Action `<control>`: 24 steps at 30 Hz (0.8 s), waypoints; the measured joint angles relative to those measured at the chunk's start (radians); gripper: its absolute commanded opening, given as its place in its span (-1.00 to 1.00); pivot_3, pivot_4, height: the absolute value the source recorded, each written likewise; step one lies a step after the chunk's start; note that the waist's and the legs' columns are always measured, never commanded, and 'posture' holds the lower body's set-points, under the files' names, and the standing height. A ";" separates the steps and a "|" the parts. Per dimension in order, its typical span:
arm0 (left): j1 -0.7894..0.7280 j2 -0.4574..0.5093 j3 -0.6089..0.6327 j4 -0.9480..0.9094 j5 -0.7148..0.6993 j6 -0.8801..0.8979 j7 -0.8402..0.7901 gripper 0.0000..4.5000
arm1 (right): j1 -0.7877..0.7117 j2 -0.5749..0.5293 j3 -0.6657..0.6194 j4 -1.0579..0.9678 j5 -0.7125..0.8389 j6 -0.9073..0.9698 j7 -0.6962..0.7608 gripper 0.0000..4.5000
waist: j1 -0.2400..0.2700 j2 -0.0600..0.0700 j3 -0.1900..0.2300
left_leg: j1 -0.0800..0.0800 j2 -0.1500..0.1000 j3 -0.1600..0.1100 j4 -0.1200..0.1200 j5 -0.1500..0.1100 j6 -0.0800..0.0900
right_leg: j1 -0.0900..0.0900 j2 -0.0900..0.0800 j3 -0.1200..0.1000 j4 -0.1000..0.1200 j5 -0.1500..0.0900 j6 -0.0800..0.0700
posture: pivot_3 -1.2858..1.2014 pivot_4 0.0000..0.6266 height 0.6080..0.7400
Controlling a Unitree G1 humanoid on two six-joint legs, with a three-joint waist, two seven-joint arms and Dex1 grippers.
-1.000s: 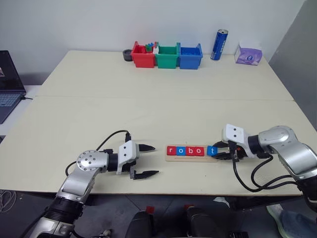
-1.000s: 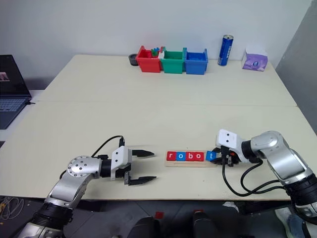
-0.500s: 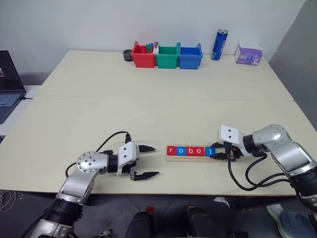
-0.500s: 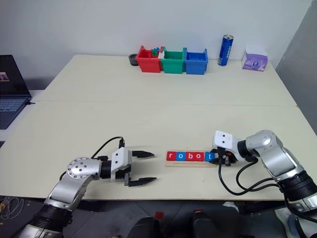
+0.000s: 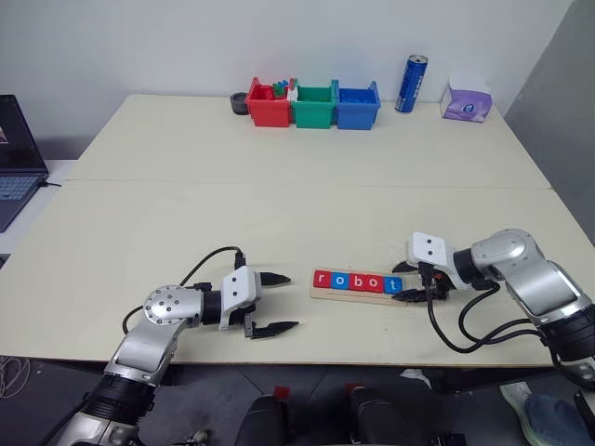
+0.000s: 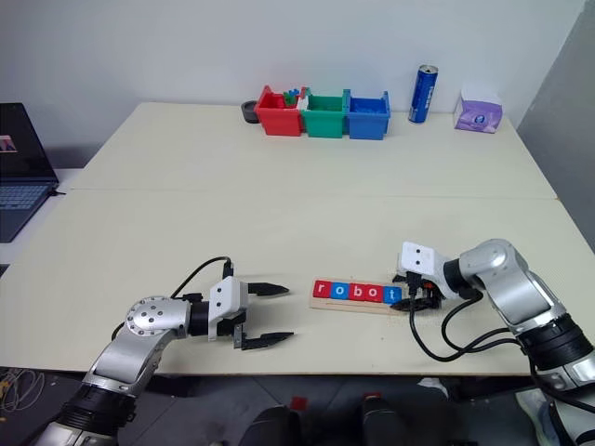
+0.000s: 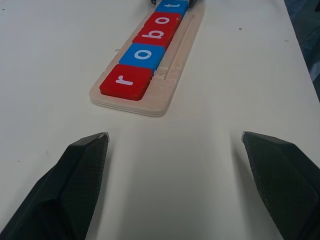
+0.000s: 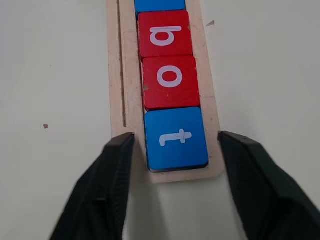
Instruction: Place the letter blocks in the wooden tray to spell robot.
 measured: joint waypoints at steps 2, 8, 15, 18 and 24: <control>0.000 -0.001 0.000 0.000 0.000 0.000 0.001 1.00 | 0.000 0.000 0.000 0.000 0.000 0.003 0.000 0.99 | 0.000 0.000 0.000 | 0.000 0.000 0.000 0.000 0.000 0.000 | 0.000 0.000 0.000 0.000 0.000 0.000 | 0.03 -0.52 1.00; 0.000 -0.002 0.000 -0.002 0.000 0.002 0.003 1.00 | 0.000 -0.002 -0.052 -0.065 0.034 0.072 -0.023 0.99 | 0.000 0.000 0.000 | 0.000 0.000 -0.001 0.000 0.000 0.000 | 0.000 0.000 0.000 0.000 0.000 0.000 | 0.03 -0.52 1.00; 0.003 0.000 0.006 -0.008 -0.008 0.023 0.016 1.00 | 0.204 -0.019 -0.210 -0.228 0.089 0.171 -0.135 0.99 | 0.004 0.000 0.000 | -0.002 0.000 -0.001 0.000 0.000 0.000 | 0.000 0.000 -0.001 0.000 0.000 0.000 | 0.03 -0.52 1.00; 0.005 0.006 0.011 -0.004 -0.009 0.022 0.013 1.00 | 0.284 -0.013 -0.253 -0.276 0.091 0.189 -0.198 0.99 | 0.002 0.000 0.000 | -0.001 0.000 -0.001 0.000 0.000 0.000 | 0.000 0.000 -0.001 0.000 0.000 0.000 | 0.03 -0.52 1.00; 0.003 0.006 0.012 0.022 -0.009 0.002 -0.005 1.00 | 0.310 0.018 -0.267 -0.267 0.054 0.183 -0.329 0.99 | -0.004 0.001 0.000 | 0.001 0.000 0.001 0.000 0.000 0.000 | 0.000 0.001 0.001 0.001 -0.002 0.004 | 0.03 -0.52 1.00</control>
